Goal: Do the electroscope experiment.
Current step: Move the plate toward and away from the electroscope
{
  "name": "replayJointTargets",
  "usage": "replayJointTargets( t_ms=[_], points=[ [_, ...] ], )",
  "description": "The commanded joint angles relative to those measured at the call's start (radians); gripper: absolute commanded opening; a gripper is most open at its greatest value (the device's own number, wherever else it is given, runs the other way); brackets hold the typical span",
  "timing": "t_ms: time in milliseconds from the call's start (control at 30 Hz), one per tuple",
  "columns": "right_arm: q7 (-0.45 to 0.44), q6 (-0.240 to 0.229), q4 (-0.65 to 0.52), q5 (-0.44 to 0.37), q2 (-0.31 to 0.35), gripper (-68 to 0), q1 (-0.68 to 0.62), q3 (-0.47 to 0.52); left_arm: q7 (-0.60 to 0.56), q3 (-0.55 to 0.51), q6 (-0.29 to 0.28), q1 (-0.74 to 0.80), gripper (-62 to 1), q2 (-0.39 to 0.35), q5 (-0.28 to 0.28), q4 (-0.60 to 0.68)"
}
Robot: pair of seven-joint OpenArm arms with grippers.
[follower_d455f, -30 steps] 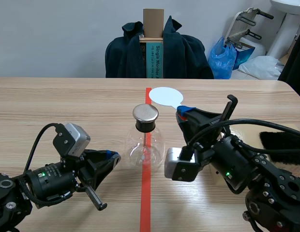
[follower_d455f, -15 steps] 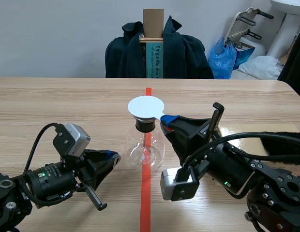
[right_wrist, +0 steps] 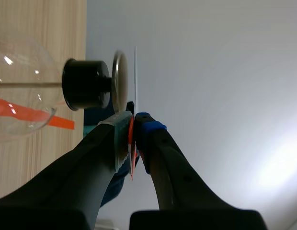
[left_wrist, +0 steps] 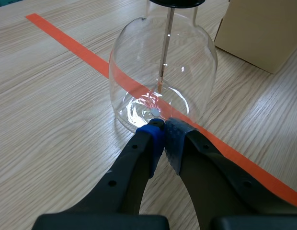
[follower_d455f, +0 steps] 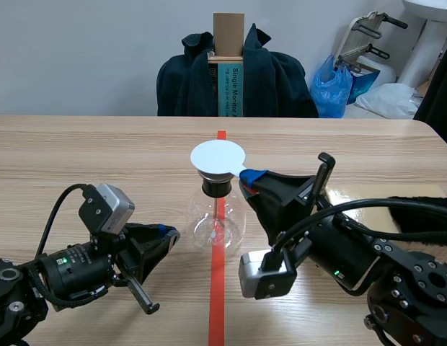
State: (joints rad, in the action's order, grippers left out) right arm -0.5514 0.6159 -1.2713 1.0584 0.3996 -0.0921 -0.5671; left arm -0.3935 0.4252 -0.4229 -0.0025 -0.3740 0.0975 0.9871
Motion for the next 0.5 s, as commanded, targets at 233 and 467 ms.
replayJointTargets(
  t_ms=[233,467],
  points=[
    [0.157,0.024,-0.004,-0.015,0.013,-66.9,0.02,0.001,-0.01,0.002,-0.006,-0.003,-56.8,-0.003,0.01,0.019],
    [0.292,0.024,-0.004,-0.019,0.013,-66.9,0.02,0.001,-0.01,0.002,-0.006,-0.003,-56.8,-0.003,0.01,0.019]
  ],
)
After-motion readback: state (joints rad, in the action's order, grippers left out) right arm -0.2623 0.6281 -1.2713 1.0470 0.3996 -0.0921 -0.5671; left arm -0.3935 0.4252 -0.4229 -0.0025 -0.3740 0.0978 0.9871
